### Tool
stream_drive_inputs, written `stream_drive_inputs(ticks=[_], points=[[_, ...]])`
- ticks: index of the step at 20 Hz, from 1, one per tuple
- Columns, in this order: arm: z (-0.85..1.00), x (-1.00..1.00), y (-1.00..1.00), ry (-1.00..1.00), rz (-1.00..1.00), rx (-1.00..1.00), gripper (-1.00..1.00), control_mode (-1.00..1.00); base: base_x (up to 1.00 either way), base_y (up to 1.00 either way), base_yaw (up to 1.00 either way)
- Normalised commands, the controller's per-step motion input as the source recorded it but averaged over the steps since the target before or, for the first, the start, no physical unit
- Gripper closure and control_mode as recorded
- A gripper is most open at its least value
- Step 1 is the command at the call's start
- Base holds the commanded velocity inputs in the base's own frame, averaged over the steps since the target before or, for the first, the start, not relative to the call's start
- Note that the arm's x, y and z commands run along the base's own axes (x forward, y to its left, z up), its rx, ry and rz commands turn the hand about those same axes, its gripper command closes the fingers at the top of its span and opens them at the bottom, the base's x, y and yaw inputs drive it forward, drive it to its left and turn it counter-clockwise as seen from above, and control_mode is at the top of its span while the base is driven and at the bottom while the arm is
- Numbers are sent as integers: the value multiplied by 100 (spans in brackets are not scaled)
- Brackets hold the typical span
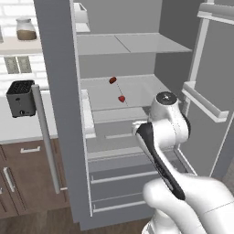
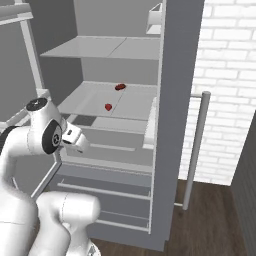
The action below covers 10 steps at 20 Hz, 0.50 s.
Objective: Take the strawberry from the fridge and place it on top of the pancake, located on the dining counter.
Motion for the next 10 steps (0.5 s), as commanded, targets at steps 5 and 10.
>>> stream_drive_inputs(ticks=[5, 10], points=[[-57, 13, -88, 8, 0, -24, -100, -100, 0, 0, 0], [49, 20, -48, 6, 4, 17, -100, -100, 0, 0, 0]])
